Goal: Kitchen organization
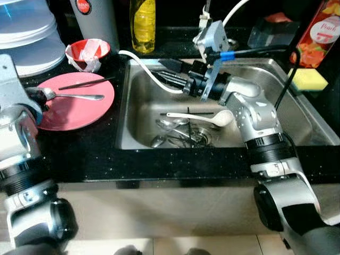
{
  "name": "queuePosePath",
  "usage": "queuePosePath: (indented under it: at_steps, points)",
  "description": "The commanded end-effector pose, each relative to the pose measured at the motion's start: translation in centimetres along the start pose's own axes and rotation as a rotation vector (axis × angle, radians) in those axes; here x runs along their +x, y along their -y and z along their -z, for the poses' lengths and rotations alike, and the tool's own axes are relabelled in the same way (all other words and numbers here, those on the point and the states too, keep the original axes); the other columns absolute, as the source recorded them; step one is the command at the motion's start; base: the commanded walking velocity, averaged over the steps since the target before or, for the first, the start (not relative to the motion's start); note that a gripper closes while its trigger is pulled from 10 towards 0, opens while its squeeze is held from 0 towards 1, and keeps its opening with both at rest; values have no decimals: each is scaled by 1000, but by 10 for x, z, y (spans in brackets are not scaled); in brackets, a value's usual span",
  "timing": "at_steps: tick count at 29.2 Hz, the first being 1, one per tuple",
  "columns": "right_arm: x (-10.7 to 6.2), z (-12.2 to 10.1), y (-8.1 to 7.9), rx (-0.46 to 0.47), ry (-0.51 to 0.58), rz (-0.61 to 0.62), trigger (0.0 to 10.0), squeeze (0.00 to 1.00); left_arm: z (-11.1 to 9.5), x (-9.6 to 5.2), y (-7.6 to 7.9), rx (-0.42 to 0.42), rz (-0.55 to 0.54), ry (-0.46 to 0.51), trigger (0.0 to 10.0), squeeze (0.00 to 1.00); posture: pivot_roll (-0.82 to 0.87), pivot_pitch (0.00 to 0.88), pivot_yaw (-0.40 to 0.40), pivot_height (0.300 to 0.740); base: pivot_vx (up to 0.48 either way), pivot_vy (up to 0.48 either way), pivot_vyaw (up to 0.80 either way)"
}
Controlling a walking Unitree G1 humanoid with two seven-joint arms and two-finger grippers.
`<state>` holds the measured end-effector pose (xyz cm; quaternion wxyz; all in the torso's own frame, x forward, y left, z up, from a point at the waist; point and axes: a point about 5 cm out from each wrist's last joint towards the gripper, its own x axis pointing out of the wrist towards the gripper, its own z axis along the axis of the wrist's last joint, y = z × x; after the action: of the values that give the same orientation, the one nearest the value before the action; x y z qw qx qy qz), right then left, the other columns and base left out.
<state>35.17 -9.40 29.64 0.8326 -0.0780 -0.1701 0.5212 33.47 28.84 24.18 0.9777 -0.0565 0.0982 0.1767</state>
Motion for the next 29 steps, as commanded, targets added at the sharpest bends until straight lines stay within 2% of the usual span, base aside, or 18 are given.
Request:
queuePosePath:
  at_steps: [1,2,3,5,7,8,11,12,14,16,19,21,25,29]
  points:
    - [-6,-4,0,-4,19,11,10000,0,-8,-1,5,-130,37,19,10000,0,49,62,43,740,0,0,0]
    - [-8,-5,0,-6,20,20,10000,0,-12,-5,9,-211,27,39,10000,0,38,61,50,740,0,0,0]
    - [-8,-5,0,-6,20,20,10000,0,-12,-5,9,-211,27,39,10000,0,38,61,50,740,0,0,0]
    - [-11,-5,0,-7,21,34,10000,0,-16,-11,16,-297,21,62,10000,0,30,58,54,740,0,0,0]
    - [-13,-4,1,-3,21,44,10000,0,-21,-17,27,-310,38,99,10000,0,30,54,52,740,0,0,0]
    - [-13,-4,1,-3,21,44,10000,0,-21,-17,27,-310,38,99,10000,0,30,54,52,740,0,0,0]
    - [-13,-2,0,4,19,47,10000,0,-21,-22,42,-405,52,98,10000,0,38,47,47,740,0,0,0]
    - [-13,-2,0,4,19,47,10000,0,-21,-22,42,-405,52,98,10000,0,38,47,47,740,0,0,0]
    - [-12,-2,-2,11,22,43,10000,0,-17,-24,47,-476,11,64,10000,0,43,46,42,740,0,0,0]
    - [-10,-1,-3,16,24,39,10000,0,-12,-25,47,-544,-54,25,10000,0,47,45,39,740,0,0,0]
    - [-9,-1,-3,18,25,37,10000,0,-9,-26,47,-576,-84,6,10000,0,47,45,39,740,0,0,0]
    - [-7,-1,-4,21,27,31,10000,0,-4,-28,46,-635,-158,-32,10000,0,54,43,35,740,0,0,0]
    - [-5,-2,-5,23,31,29,10000,0,4,-26,41,-676,-231,-83,10000,0,55,43,36,740,0,0,0]
    - [-5,-2,-5,24,36,31,10000,0,14,-17,40,-726,-222,-154,10000,0,50,47,41,740,0,0,0]
